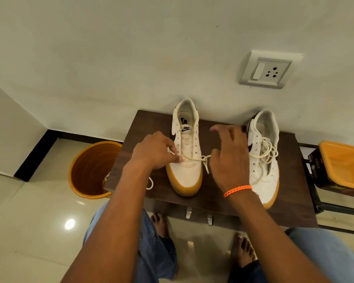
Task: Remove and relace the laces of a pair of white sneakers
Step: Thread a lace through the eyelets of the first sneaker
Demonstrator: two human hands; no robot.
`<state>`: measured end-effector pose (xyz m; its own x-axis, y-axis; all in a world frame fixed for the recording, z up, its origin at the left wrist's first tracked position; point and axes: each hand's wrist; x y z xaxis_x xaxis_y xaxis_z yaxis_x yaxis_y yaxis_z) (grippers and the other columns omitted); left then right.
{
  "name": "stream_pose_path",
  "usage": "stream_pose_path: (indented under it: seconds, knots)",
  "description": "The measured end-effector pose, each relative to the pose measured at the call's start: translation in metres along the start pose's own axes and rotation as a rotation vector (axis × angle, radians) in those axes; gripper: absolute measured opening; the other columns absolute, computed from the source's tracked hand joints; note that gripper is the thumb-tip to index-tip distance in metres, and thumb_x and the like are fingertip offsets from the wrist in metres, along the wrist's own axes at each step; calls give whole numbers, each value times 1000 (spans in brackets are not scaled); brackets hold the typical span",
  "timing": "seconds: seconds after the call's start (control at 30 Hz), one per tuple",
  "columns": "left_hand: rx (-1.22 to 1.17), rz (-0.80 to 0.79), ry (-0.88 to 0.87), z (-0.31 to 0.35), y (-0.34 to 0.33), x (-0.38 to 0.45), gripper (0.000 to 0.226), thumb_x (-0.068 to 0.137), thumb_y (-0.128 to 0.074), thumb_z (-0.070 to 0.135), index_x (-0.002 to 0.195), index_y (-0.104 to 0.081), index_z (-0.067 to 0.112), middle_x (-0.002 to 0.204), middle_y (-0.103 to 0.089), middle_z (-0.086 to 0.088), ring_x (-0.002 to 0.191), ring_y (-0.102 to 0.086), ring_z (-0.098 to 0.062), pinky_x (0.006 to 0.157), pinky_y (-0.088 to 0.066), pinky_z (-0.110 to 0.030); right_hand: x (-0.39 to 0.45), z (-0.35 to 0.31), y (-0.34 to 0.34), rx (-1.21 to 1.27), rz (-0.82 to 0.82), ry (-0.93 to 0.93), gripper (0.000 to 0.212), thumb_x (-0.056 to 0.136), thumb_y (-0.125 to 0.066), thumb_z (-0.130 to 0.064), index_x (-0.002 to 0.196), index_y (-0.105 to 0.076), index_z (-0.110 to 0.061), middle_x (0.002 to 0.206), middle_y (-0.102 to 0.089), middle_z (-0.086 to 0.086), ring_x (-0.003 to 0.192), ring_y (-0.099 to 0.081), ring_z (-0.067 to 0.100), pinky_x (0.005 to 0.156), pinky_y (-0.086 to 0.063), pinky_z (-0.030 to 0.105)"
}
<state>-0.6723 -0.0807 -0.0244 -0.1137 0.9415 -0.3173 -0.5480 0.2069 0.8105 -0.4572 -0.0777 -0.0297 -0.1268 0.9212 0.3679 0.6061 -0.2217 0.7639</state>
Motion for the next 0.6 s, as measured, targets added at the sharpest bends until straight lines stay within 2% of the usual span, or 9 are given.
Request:
stream_pose_path:
  seconds: [0.1,0.17,0.33,0.47,0.53,0.6]
  knots:
    - [-9,-28,-3,1,-1,-1,22,79,-89,48,77,-71,36,103,-63,15,100,-63,-14,94,-57,-48,-9,-4,-15,2,-287,110,23,91,-71,-22,113,-68,-27,118,-49,-5,112,-49,15,87,-56,40]
    - [-37,-42,-22,0,0,-3,16,83,-87,42,78,-73,34,98,-67,15,96,-64,-12,94,-57,-48,-15,-5,-23,-33,-367,104,23,92,-76,-33,112,-69,-26,120,-49,-4,113,-51,15,88,-57,37]
    - [-135,-52,-2,-2,4,-3,13,88,-84,28,77,-77,27,92,-72,9,91,-65,-12,93,-57,-44,-16,-8,-29,-44,-308,111,8,98,-69,-21,104,-64,-22,117,-52,-3,103,-58,16,74,-61,36]
    - [-116,-31,41,-5,4,0,16,90,-81,26,76,-74,23,90,-73,6,87,-67,-16,90,-59,-45,-11,2,-22,-50,-241,9,10,101,-56,-14,98,-54,-23,104,-55,-3,82,-59,19,63,-49,35]
    - [-122,-35,57,-5,4,0,15,90,-80,25,77,-75,22,92,-73,5,89,-67,-18,91,-58,-47,-8,10,-17,-49,-145,-90,11,99,-54,-13,94,-54,-22,95,-60,-2,78,-59,22,64,-46,36]
    - [-118,-48,57,-2,4,-2,13,91,-78,21,78,-76,21,92,-73,4,90,-67,-19,93,-58,-48,-8,10,-17,-95,-91,-141,11,100,-55,-12,94,-54,-21,86,-62,-1,74,-60,22,66,-53,42]
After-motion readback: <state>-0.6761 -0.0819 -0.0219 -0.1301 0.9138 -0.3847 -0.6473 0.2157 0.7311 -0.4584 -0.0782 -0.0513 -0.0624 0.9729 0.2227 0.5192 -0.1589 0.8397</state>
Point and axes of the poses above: each hand's wrist, its own x-axis towards the middle knuckle, its own y-axis out of the back of the hand, z = x × y
